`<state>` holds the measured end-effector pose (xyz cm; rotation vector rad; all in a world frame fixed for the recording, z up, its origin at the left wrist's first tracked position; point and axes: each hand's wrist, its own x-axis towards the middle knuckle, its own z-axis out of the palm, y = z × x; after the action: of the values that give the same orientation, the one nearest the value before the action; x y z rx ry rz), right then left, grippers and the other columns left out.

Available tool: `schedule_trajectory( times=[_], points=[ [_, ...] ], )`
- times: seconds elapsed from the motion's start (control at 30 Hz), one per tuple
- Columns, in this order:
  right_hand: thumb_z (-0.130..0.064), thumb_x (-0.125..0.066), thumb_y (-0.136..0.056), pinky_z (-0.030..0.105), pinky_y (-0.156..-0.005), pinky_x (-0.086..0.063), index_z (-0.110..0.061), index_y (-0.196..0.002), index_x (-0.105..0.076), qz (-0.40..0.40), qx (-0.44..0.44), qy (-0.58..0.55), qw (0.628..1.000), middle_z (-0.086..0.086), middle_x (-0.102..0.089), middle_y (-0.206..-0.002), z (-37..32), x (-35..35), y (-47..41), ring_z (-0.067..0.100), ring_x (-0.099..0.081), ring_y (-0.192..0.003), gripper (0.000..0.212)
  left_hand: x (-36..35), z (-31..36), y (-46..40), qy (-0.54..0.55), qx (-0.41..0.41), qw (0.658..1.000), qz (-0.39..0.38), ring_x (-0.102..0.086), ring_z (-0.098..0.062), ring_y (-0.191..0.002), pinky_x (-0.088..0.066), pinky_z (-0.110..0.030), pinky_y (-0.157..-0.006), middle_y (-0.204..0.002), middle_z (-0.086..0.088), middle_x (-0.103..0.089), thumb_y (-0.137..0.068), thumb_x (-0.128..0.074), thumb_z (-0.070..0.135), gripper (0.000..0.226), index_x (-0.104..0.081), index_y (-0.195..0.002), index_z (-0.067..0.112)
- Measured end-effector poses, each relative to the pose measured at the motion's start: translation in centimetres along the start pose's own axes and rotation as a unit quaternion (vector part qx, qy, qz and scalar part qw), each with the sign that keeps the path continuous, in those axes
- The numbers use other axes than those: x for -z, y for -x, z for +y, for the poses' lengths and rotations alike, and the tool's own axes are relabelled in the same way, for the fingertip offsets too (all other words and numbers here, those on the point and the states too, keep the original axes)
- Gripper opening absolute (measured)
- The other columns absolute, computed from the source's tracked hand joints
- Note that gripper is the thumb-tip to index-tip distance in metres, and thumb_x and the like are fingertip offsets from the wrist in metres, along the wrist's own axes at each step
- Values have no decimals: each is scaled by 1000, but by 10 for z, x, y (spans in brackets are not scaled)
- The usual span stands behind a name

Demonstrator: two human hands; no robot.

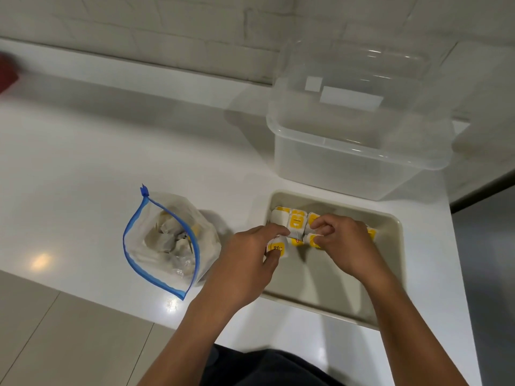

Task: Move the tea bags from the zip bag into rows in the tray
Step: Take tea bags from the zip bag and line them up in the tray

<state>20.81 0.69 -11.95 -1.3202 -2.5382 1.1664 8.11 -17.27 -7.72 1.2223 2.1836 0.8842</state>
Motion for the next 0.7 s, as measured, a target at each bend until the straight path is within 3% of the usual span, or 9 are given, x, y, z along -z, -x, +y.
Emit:
schedule_trajectory(
  times=[0.13,0.3,0.4,0.47,0.7],
  points=[
    [-11,-61,-86,24,-68,-54,-33,-86,-72,-48,-1,7,999,-8,-72,-81,2,6,-2,12,-67,-78,25,-3,-2,-2,-7,11,1000,-4,-65,-6,-87,-54,-31,-81,-100,11,-70,-95,-63,19,35,-62,-123,38],
    [-8,-58,-85,24,-70,-52,-30,-79,-72,30,-27,4,999,-7,-73,-80,4,-3,-8,17,-69,-80,27,-5,-5,-3,-9,15,1000,-7,-65,-7,-85,-54,-33,-79,-94,10,-70,-94,-63,21,33,-62,-121,39],
    [-14,-58,-79,37,-66,-59,-31,-72,-69,58,-81,-25,995,-9,-72,-69,3,-9,-10,20,-70,-68,22,-6,-7,-3,-13,15,1000,-6,-64,-7,-84,-53,-33,-79,-93,9,-70,-93,-64,21,31,-64,-119,38],
    [-19,-58,-78,40,-63,-60,-38,-77,-67,72,-84,-12,994,-12,-70,-68,2,-12,-9,21,-69,-67,21,-7,-8,-2,-14,14,1000,-6,-64,-7,-84,-53,-32,-79,-93,9,-70,-93,-64,21,31,-64,-119,38],
    [-22,-59,-82,37,-64,-58,-32,-79,-65,97,-81,30,992,-12,-70,-76,-3,-13,-7,19,-67,-73,12,-7,-7,-2,-13,6,1000,-3,-65,-6,-84,-53,-30,-79,-95,12,-70,-93,-65,21,30,-64,-117,38]
  ],
)
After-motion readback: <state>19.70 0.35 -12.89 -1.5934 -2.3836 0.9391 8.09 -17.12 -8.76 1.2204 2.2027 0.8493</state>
